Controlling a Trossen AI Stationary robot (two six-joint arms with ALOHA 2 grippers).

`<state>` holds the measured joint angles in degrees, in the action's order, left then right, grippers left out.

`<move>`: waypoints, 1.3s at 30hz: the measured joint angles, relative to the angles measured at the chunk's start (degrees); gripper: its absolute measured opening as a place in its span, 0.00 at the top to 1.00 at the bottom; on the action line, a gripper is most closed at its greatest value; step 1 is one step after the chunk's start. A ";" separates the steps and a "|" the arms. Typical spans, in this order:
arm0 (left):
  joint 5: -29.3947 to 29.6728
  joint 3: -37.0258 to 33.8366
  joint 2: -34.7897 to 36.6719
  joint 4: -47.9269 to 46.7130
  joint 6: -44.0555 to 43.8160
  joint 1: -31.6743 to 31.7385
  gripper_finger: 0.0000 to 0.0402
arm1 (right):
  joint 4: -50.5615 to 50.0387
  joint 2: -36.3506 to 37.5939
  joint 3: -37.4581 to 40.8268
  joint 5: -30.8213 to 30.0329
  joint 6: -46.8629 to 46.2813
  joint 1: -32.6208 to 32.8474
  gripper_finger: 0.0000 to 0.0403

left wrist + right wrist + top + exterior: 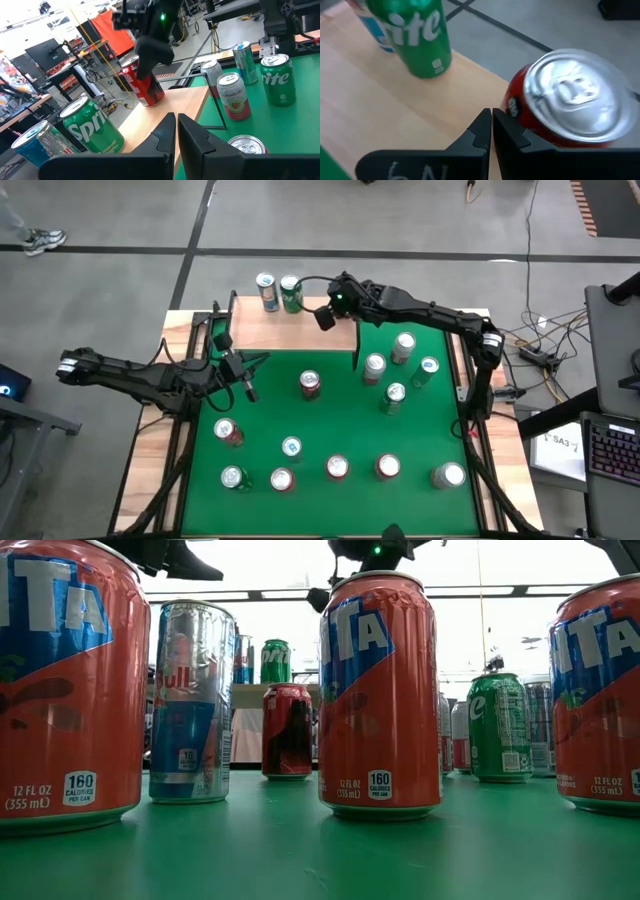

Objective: Place canned beverage on shelf
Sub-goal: Put the blue can on the shelf

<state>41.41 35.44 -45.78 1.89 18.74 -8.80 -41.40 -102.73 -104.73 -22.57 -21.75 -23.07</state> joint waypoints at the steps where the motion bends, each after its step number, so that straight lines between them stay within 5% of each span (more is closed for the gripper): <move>1: 0.00 0.00 0.00 0.00 0.01 0.00 0.99 | 0.00 -0.47 0.02 0.01 0.09 -0.22 0.98; 39: 0.00 0.00 0.00 0.00 -0.20 -0.02 0.99 | 0.14 -1.45 0.07 -3.16 3.40 -0.01 0.98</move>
<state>41.41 35.44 -45.78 1.89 18.55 -8.81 -41.25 -104.18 -104.66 -25.74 -18.34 -23.08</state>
